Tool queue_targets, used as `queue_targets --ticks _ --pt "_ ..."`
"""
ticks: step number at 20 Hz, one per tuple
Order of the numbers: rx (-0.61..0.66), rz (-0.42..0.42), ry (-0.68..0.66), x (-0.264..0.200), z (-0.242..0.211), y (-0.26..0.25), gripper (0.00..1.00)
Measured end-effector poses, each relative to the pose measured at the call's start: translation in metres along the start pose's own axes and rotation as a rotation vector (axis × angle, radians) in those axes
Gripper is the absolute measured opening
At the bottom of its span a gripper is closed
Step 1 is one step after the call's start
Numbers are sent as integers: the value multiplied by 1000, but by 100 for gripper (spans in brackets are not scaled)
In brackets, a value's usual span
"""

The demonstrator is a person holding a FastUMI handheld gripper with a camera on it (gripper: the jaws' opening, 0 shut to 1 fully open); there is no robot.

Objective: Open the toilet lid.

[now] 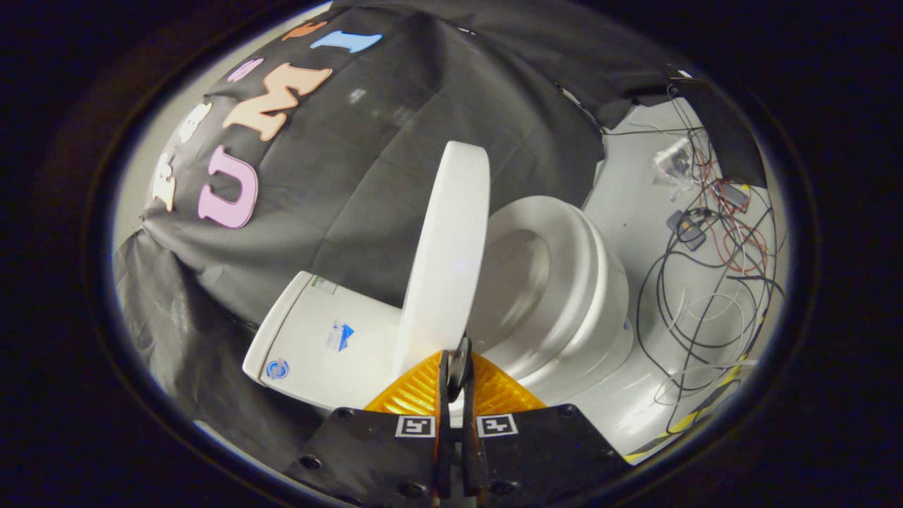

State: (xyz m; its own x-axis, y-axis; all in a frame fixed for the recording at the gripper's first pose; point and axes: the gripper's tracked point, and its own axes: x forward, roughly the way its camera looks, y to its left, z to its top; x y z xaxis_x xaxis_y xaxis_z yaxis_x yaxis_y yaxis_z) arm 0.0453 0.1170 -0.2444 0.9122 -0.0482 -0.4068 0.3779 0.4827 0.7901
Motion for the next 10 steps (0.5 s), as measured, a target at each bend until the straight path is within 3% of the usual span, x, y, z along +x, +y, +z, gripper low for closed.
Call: queue_targets --ticks 5,10 --pt "-53 73 -24 -4 10 32 8" --pt "-85 88 -30 -7 15 41 10"
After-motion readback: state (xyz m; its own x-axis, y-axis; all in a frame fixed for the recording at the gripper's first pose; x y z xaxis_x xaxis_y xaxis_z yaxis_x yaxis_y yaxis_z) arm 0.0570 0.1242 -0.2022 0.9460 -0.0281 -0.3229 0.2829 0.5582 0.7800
